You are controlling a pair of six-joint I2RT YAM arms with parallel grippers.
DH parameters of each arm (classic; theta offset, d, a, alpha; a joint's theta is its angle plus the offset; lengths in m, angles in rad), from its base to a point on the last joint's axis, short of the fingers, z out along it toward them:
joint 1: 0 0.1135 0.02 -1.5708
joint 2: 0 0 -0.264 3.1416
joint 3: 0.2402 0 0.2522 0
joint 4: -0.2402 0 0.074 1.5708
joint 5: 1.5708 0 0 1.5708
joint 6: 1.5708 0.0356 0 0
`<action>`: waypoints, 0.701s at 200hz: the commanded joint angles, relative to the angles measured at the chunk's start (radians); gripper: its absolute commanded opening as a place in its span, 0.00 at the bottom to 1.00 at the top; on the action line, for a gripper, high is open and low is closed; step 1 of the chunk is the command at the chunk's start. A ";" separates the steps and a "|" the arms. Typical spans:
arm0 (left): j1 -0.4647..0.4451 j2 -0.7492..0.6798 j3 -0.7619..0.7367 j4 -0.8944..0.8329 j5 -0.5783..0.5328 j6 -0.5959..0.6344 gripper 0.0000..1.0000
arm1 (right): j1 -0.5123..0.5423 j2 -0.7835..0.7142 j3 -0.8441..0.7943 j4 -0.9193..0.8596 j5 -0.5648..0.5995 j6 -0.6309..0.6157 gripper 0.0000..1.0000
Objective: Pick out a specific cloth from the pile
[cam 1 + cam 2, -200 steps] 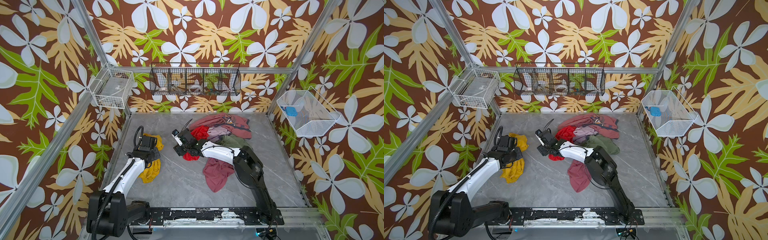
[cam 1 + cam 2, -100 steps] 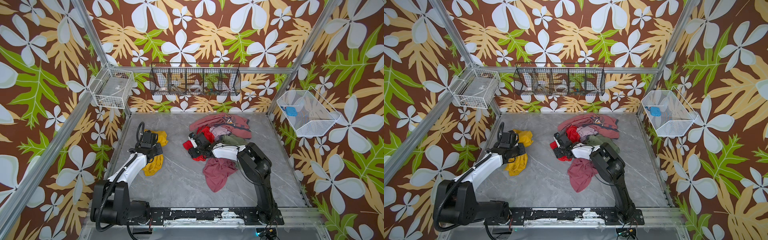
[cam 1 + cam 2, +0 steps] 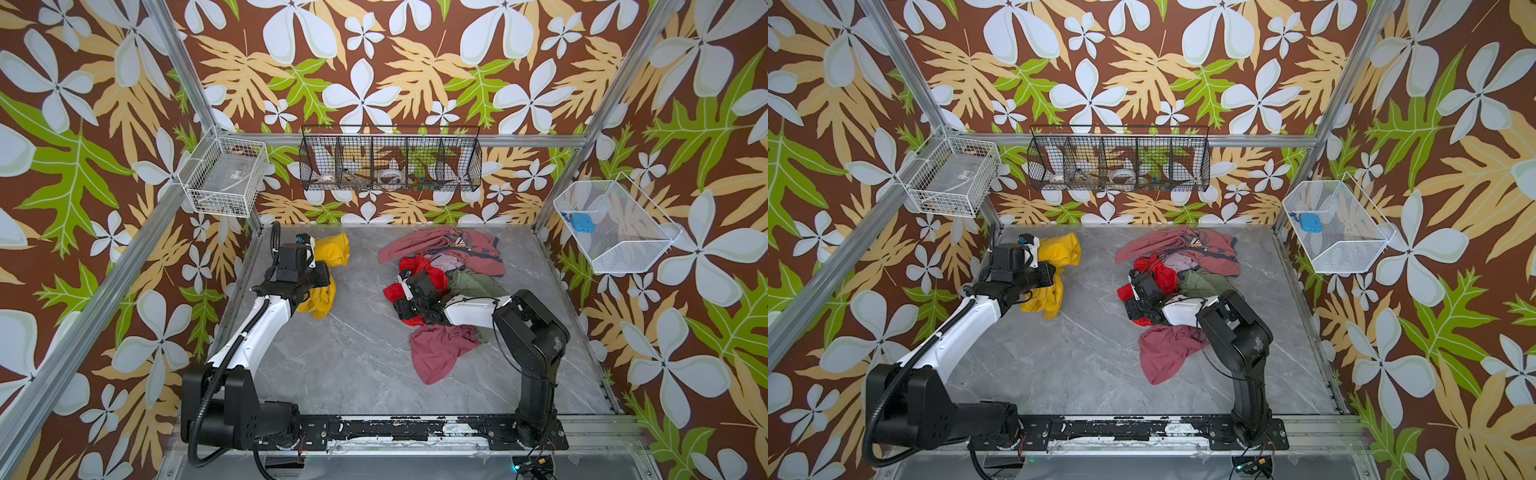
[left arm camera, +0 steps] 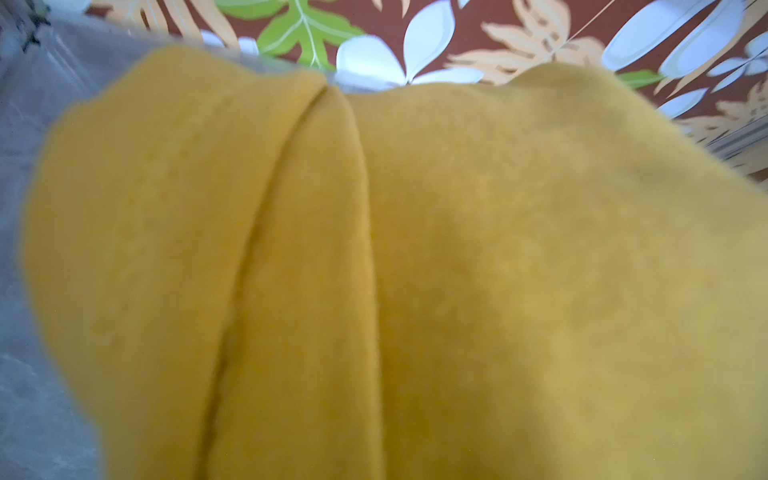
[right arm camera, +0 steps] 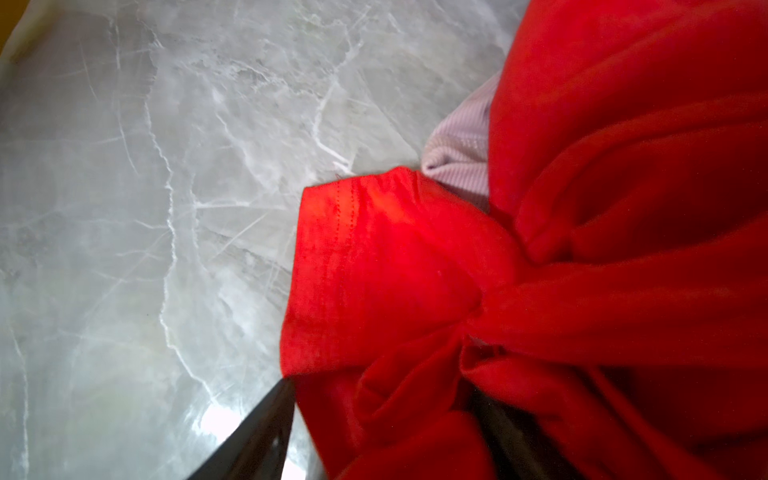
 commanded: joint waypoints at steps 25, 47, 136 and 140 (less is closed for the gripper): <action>0.073 -0.116 -0.014 0.080 0.137 -0.045 0.00 | -0.005 -0.015 -0.044 -0.153 0.046 0.061 0.70; 0.164 -0.161 -0.108 0.221 0.265 -0.130 0.00 | -0.005 -0.017 -0.038 -0.156 0.050 0.060 0.70; 0.202 0.123 -0.074 0.178 -0.099 0.059 0.00 | -0.004 -0.004 0.003 -0.176 0.041 0.043 0.70; 0.202 0.146 -0.062 0.177 -0.104 0.062 0.00 | -0.004 -0.004 0.005 -0.176 0.040 0.043 0.70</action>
